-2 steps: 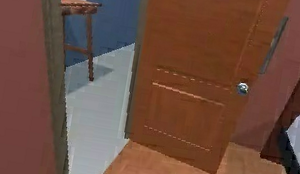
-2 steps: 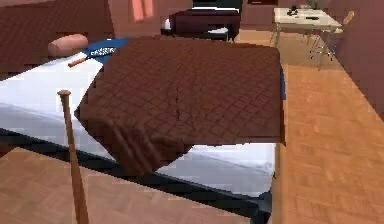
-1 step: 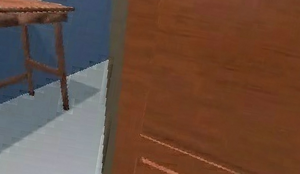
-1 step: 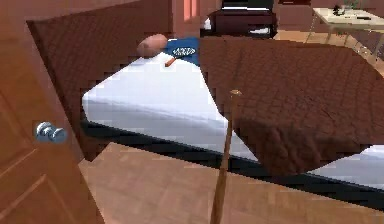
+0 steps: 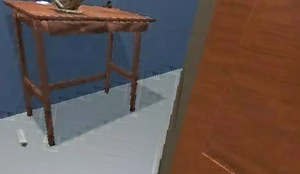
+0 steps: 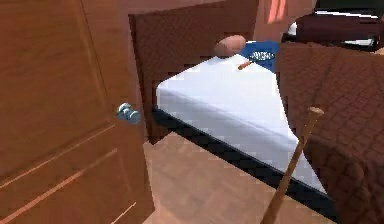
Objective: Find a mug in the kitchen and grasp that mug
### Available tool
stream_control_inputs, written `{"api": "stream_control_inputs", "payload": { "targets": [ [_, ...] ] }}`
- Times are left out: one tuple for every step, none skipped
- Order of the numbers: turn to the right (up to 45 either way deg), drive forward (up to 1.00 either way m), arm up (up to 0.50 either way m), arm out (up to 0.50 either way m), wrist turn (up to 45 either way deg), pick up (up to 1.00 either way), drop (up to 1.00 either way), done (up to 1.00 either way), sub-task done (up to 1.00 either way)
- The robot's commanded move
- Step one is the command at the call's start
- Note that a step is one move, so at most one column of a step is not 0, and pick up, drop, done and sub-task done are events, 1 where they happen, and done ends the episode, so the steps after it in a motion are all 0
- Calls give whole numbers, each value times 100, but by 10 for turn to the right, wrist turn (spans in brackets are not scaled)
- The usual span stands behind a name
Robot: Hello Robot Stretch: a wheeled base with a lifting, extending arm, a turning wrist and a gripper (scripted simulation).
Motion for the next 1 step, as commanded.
{"api": "stream_control_inputs", "payload": {
  "targets": [
    [0,25,0,0,0,0,0,0,0]
  ]
}}
